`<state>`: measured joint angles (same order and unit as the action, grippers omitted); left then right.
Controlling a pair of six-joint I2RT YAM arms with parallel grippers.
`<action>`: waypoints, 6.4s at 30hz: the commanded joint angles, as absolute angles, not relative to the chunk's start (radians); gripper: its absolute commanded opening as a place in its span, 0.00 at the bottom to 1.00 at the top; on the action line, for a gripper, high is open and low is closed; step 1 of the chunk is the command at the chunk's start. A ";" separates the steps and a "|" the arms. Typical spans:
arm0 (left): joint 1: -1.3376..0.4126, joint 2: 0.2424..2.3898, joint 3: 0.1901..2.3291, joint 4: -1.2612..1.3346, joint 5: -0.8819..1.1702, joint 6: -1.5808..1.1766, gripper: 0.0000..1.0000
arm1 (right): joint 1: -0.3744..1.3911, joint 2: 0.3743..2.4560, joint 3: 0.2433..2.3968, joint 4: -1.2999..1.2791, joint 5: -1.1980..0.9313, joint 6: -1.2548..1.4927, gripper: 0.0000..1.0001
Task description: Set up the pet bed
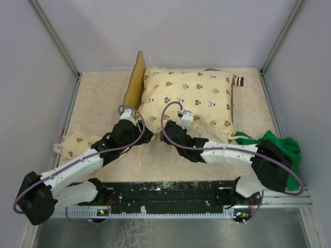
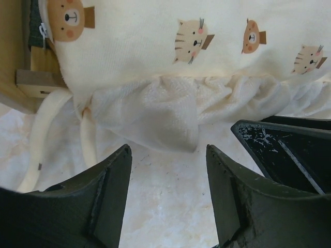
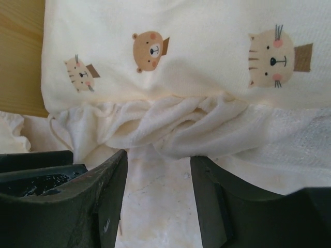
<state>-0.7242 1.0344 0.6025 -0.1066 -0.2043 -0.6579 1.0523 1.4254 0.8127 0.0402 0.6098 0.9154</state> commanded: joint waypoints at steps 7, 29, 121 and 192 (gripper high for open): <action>-0.732 1.179 0.646 -0.072 -0.317 -0.697 0.57 | 1.028 1.433 0.816 0.111 0.651 0.875 0.00; -0.726 1.122 0.665 -0.282 -0.576 -0.589 0.00 | 0.932 1.108 0.624 0.027 0.316 0.467 0.00; -0.586 1.051 0.649 -0.357 -0.472 -0.622 0.47 | 0.378 1.074 0.959 -0.608 0.518 0.338 0.43; 0.253 1.325 0.788 -0.785 -0.485 -1.141 0.32 | 0.583 0.936 0.900 -0.430 0.007 0.459 0.49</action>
<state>0.2337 1.3331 0.7975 -0.7753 -0.5304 -1.1091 0.5743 0.9684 0.8822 -0.4622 -0.0013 0.4561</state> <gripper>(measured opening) 0.463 0.495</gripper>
